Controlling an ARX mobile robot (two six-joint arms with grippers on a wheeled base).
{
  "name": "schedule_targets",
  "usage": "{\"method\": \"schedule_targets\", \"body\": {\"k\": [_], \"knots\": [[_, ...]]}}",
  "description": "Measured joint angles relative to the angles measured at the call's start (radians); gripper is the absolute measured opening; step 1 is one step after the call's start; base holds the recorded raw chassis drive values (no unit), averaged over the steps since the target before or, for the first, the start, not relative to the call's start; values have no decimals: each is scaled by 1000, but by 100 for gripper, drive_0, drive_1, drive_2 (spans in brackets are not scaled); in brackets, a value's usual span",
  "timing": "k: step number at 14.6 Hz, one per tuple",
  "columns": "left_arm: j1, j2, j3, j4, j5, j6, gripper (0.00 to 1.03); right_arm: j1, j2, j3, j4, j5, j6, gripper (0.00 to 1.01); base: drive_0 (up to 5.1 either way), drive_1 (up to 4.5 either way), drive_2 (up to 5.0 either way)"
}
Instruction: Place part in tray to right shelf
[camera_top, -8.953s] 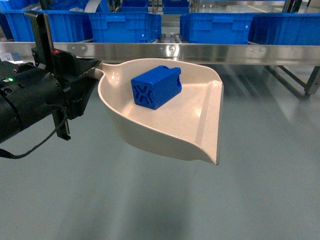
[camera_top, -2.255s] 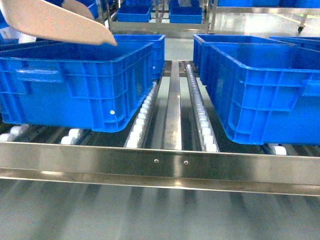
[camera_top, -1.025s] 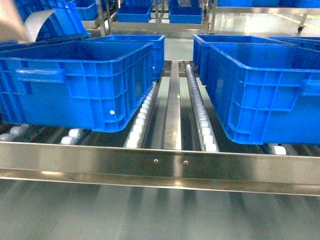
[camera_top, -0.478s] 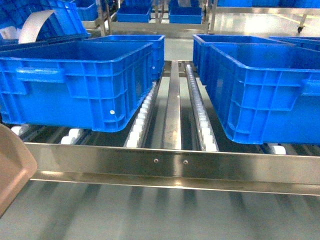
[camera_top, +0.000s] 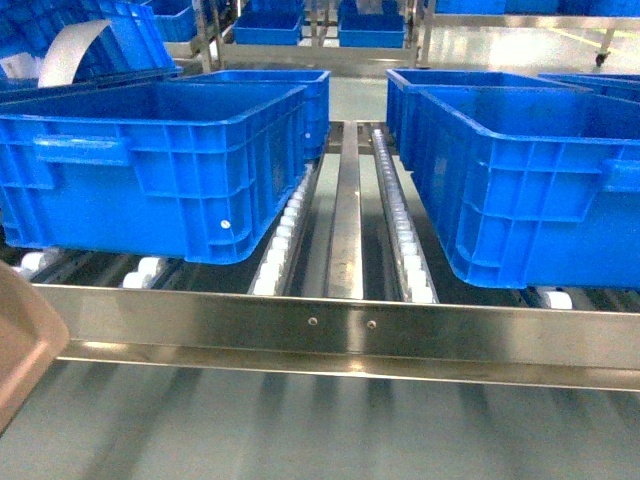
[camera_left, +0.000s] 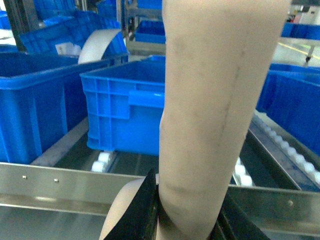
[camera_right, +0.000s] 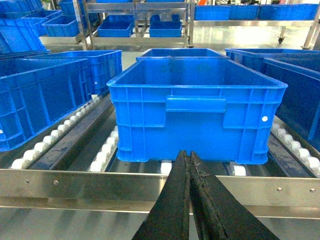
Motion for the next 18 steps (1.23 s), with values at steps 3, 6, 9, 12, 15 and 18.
{"method": "schedule_targets", "body": {"k": [3,6,9,12,15,18], "knots": [[0,-109,0,-108,0,0,17,0,-64,0,-72,0,0,2,0,0,0],[0,-191,0,-190,0,0,17,0,-109,0,-120,0,0,2,0,0,0],[0,-275,0,-272,1,0,17,0,-297,1,-300,0,1,2,0,0,0],[0,-337,0,-334,0,1,17,0,-296,1,-312,0,1,2,0,0,0],[0,-484,0,-532,2,2,17,0,-296,1,-316,0,1,2,0,0,0],[0,-519,1,-541,0,2,17,0,-296,1,-315,0,1,2,0,0,0]]}}
